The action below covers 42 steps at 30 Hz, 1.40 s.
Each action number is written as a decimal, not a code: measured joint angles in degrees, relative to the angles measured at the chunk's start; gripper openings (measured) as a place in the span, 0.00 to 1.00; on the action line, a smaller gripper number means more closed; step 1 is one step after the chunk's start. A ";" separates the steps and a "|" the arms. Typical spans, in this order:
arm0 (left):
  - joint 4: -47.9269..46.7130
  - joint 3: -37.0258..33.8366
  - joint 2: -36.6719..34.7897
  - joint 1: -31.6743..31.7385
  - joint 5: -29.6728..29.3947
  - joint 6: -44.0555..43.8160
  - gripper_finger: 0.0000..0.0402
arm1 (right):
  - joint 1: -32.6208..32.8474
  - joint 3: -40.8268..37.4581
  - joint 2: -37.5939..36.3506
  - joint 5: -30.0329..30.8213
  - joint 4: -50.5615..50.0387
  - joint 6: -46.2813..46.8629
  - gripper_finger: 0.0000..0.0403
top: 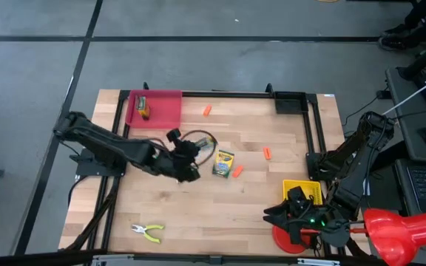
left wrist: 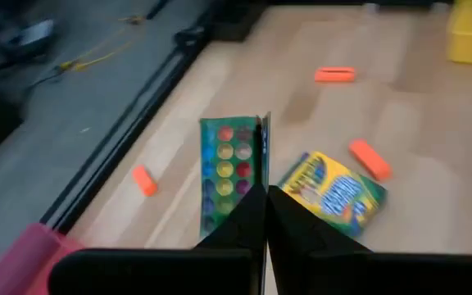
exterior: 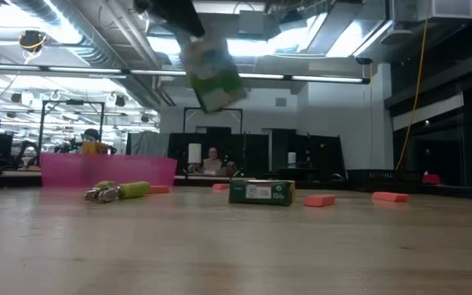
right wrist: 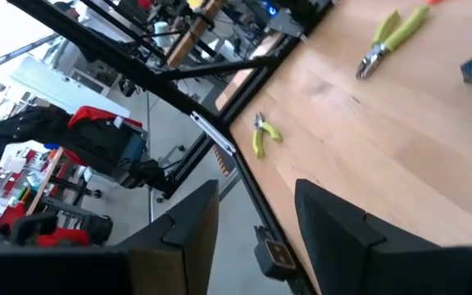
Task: Pick & Place School Supplies
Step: Put the yellow crayon box into the pink bin
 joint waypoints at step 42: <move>-22.14 0.07 -13.63 40.56 30.03 42.34 0.00 | -16.60 -0.01 0.02 1.32 15.90 -13.02 0.41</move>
